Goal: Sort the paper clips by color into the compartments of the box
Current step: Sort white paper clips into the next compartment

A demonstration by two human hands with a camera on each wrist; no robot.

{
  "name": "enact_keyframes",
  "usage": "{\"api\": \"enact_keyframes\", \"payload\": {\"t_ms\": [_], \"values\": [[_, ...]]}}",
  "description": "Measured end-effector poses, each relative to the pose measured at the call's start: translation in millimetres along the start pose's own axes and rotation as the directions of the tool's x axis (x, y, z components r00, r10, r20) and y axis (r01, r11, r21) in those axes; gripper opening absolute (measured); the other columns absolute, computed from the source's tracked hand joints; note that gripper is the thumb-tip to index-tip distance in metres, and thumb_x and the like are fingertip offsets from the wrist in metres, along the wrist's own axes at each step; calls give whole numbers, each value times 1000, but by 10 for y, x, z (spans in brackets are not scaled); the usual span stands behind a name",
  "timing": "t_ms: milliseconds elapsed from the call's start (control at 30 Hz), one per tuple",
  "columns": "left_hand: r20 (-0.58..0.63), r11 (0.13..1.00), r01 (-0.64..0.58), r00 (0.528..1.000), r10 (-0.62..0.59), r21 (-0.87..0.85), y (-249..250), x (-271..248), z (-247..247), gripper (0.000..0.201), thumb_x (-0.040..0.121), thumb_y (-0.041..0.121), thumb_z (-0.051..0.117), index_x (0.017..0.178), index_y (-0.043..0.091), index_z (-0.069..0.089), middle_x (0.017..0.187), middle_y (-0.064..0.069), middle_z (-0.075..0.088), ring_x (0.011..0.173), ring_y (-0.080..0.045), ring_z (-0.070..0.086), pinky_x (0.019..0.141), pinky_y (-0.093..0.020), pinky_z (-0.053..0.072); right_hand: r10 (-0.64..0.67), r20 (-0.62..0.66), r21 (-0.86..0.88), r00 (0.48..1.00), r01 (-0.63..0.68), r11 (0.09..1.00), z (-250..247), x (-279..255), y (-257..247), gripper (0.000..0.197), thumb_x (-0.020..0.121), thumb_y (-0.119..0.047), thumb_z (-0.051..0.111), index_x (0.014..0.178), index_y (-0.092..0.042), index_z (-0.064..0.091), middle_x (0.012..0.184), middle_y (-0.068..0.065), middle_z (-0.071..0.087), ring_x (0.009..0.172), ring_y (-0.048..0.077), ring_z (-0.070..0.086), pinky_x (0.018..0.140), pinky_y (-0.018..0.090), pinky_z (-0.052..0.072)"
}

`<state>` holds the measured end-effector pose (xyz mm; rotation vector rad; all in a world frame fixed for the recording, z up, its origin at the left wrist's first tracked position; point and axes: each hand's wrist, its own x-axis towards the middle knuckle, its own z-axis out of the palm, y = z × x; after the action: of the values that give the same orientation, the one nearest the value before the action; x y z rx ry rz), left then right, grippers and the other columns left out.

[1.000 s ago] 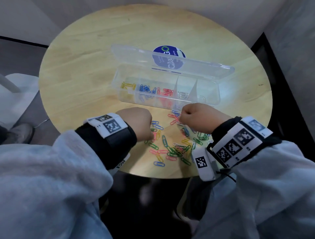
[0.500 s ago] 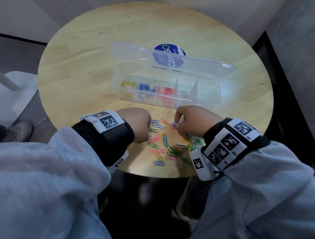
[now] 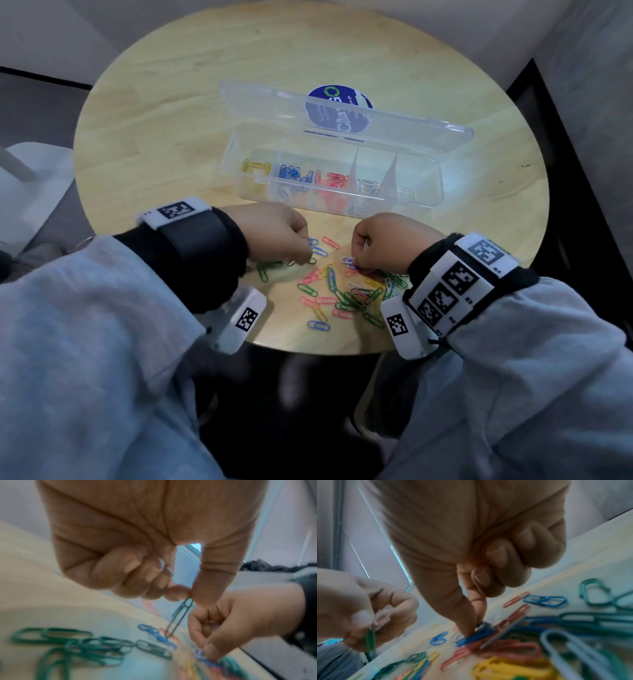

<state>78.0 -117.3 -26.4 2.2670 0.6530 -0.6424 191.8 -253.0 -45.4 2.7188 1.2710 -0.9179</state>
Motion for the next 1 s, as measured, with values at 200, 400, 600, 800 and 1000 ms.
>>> {"api": "enact_keyframes", "payload": {"t_ms": [200, 400, 600, 800, 1000], "values": [[32, 861, -13, 999, 34, -508, -2, 21, -84, 32, 82, -5, 54, 58, 13, 42, 54, -1, 40, 41, -8, 36, 39, -15, 30, -29, -25, 126, 999, 32, 991, -20, -17, 38, 6, 80, -22, 64, 77, -22, 59, 63, -10, 48, 58, 7, 47, 53, 23, 37], [30, 720, -18, 998, 54, -694, 0, 30, -94, 37, 83, -12, 39, 56, 13, 35, 61, -5, 44, 45, -9, 38, 37, -12, 28, -86, 53, 64, 995, 82, 995, 28, -23, -12, 11, 77, -20, 69, 76, -24, 59, 62, -10, 48, 58, 8, 47, 59, 26, 42], [47, 667, -11, 997, 69, -745, 7, 41, -96, 35, 82, -12, 32, 72, 15, 52, 56, -1, 42, 37, -6, 37, 38, -14, 26, -79, 50, 232, 996, 65, 971, -44, -48, 17, 15, 77, -14, 67, 68, -23, 59, 43, -9, 51, 43, 2, 48, 47, 19, 36], [106, 601, 19, 988, 110, -799, -11, 44, -103, 35, 83, -6, 28, 70, 12, 55, 54, 2, 40, 41, -7, 36, 37, -13, 29, -49, 88, 549, 995, -7, 836, -118, -59, 83, 28, 83, -5, 50, 59, -18, 51, 44, -10, 47, 40, 9, 38, 44, 21, 31], [175, 509, 80, 974, 142, -857, -3, 16, -149, 25, 85, 16, 39, 63, 14, 50, 52, 2, 46, 41, -8, 41, 39, -14, 34, -36, 123, 773, 992, -72, 631, -104, -64, 113, 37, 83, 9, 44, 54, -13, 39, 62, 10, 57, 42, 14, 41, 33, 15, 31]]}}
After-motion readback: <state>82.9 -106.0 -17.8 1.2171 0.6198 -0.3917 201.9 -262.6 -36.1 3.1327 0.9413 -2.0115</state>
